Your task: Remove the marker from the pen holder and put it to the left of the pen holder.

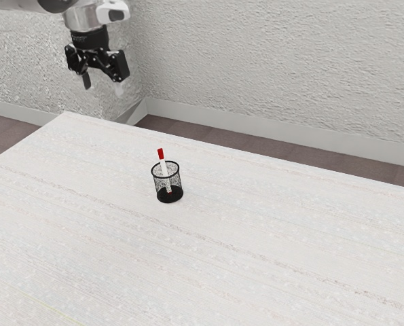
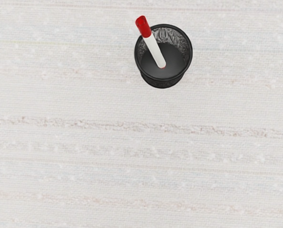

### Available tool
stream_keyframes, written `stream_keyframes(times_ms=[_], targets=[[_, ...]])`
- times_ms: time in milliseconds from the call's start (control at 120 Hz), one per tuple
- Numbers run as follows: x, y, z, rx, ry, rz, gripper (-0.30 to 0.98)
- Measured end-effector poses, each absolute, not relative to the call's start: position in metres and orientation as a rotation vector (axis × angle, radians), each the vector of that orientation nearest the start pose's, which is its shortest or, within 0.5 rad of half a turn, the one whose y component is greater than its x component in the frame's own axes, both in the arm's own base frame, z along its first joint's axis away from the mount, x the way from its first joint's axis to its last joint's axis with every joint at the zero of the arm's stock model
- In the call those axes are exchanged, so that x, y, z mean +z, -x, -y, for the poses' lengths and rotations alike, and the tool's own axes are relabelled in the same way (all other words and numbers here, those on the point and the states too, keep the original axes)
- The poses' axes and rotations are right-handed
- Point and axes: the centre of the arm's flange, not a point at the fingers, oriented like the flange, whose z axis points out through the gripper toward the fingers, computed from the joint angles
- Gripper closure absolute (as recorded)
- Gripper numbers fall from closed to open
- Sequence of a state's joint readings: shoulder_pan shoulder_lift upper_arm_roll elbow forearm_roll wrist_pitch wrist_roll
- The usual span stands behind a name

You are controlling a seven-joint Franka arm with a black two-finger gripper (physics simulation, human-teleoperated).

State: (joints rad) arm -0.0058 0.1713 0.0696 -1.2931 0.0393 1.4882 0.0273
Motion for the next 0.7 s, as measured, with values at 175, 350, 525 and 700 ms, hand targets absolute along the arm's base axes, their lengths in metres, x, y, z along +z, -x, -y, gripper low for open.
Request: stream_keyframes(times_ms=[175,350,525,700], targets=[[0.648,-0.598,-0.040,-0.038,3.102,-0.009,0.00],[0.648,-0.598,-0.040,-0.043,3.104,-0.068,0.00],[0.642,-0.634,-0.032,-0.211,3.074,-0.058,0.00],[0.552,-0.716,-0.064,-0.414,2.878,0.076,0.00]])
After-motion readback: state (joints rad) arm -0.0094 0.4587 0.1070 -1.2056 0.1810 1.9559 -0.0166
